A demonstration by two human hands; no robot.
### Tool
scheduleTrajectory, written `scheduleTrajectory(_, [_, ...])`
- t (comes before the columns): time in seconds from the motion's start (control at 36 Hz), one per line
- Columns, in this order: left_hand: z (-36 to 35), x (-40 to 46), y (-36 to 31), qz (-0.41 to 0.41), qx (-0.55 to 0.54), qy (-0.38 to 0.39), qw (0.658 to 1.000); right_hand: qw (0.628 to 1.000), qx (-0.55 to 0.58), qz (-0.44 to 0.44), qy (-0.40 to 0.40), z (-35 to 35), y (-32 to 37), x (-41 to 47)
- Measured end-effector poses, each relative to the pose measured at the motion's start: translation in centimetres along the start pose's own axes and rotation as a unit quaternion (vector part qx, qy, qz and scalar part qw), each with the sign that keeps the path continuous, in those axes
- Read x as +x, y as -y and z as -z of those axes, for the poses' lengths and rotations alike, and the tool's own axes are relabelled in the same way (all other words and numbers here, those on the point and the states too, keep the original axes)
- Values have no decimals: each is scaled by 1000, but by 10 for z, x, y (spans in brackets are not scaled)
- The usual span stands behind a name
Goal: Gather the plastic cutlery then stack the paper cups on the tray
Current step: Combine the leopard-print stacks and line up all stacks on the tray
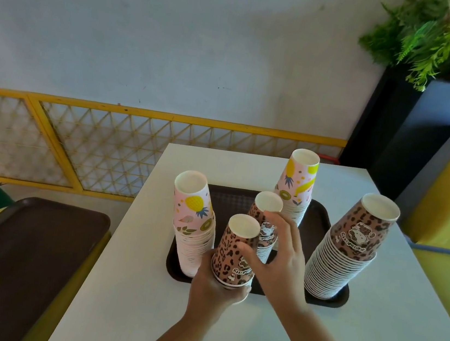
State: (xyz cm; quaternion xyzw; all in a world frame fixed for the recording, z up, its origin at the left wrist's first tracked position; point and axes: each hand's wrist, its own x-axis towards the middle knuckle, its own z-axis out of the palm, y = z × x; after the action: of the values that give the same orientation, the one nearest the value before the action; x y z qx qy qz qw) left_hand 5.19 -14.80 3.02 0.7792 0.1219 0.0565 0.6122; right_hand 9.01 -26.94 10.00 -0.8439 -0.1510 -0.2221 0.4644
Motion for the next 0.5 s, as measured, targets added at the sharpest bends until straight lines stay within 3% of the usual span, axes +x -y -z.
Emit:
scheduleTrajectory(0.14, [0, -2, -7, -20, -20, 6, 1000, 993, 36, -66, 91, -7, 3, -6])
scheduleTrajectory(0.5, [5, -2, 2, -57, 19, 26, 998, 993, 60, -90, 46, 4, 6, 8])
